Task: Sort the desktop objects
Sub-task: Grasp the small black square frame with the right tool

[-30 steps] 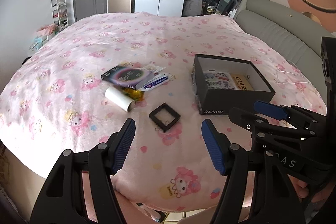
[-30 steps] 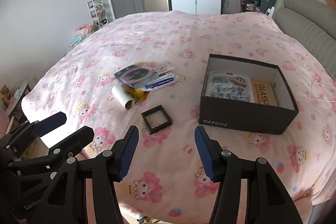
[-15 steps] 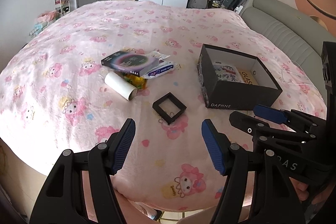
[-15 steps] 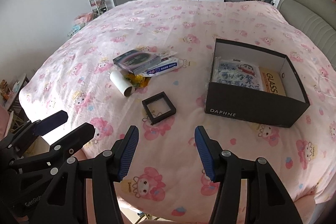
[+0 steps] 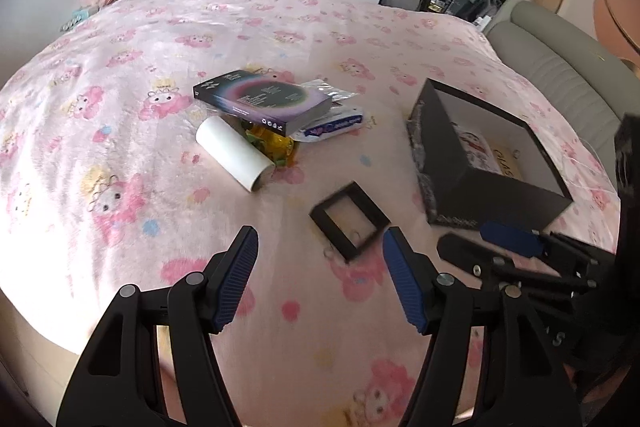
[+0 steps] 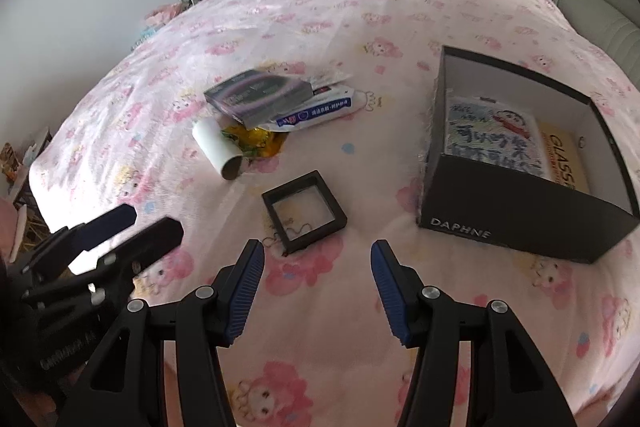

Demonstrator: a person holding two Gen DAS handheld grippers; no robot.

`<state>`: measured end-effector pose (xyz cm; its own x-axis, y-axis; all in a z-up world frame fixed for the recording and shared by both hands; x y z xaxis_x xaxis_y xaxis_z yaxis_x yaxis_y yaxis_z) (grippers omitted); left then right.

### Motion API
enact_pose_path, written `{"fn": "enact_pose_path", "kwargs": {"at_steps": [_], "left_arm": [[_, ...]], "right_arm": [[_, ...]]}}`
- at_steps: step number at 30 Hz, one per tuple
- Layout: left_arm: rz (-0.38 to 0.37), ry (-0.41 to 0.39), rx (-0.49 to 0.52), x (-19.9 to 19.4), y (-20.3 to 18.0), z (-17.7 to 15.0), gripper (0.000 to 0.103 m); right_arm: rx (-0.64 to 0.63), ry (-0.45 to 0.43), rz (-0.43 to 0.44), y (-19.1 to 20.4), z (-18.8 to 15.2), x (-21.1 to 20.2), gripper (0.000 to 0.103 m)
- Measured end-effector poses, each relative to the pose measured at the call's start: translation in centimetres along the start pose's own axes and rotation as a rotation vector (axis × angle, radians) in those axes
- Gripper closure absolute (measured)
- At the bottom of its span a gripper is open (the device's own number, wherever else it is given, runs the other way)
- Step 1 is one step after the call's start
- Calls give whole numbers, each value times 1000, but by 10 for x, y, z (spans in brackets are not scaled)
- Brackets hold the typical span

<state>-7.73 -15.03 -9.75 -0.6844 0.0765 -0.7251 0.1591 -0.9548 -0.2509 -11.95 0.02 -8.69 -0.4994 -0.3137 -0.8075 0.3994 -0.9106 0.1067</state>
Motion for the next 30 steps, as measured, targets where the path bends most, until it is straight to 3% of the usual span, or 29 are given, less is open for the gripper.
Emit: {"fn": "enact_pose_path", "kwargs": {"at_steps": [10,17,20,21,22,24,30], "left_arm": [[-43,104,-73,93,20,10,46],[-76,186,-103,137,22,-1,47],[-88,203,-119,146,23,-8,47],[-93,204,-120,146,22,-8,48],[-101,203,-117,144,20,-7,52],[-138,212,-109,139,13,-7,67],[-155,228,-64,115,-9,-22,68]], "right_arm": [[-3,111,-28,-15,13,87,51],[28,179,-21,-26,7,129,51],[29,185,0,-26,4,135,52],[27,180,13,-25,4,134,58],[29,176,28,-25,3,132,65],[28,176,66,-21,2,124,71],[-2,156,74,-16,-16,82,74]]}}
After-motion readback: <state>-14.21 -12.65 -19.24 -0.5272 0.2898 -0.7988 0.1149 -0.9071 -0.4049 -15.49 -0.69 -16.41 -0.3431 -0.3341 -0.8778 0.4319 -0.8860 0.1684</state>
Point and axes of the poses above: each gripper's, at about its wrist camera, not at the fingertips, and x roughly the way its jaws point, y to its left, z to its top, the point moved 2 cm from there along x, roughly the way its jaws point, and after that the axes turned 3 degrees about -y, right-handed, at the moved point
